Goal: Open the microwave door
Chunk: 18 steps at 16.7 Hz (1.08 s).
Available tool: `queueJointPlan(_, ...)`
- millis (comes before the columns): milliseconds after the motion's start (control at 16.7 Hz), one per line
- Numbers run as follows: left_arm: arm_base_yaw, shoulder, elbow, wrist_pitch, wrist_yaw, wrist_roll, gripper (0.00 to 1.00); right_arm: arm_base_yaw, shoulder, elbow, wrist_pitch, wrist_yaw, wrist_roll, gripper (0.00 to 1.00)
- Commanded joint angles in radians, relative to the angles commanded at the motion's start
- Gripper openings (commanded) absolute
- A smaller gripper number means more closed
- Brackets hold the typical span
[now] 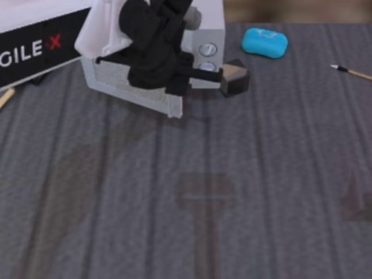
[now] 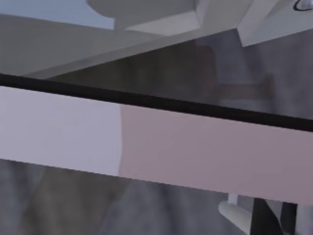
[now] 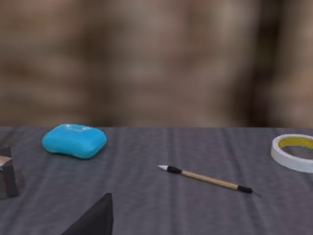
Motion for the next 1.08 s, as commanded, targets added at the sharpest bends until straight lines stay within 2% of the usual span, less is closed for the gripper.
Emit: queueJointPlan(1080, -0.002, -0.009, -0.014, 0.007, 0.013, 0.01, 0.0, 0.0, 0.0, 0.0, 0.0, 0.0, 0.0, 1.0)
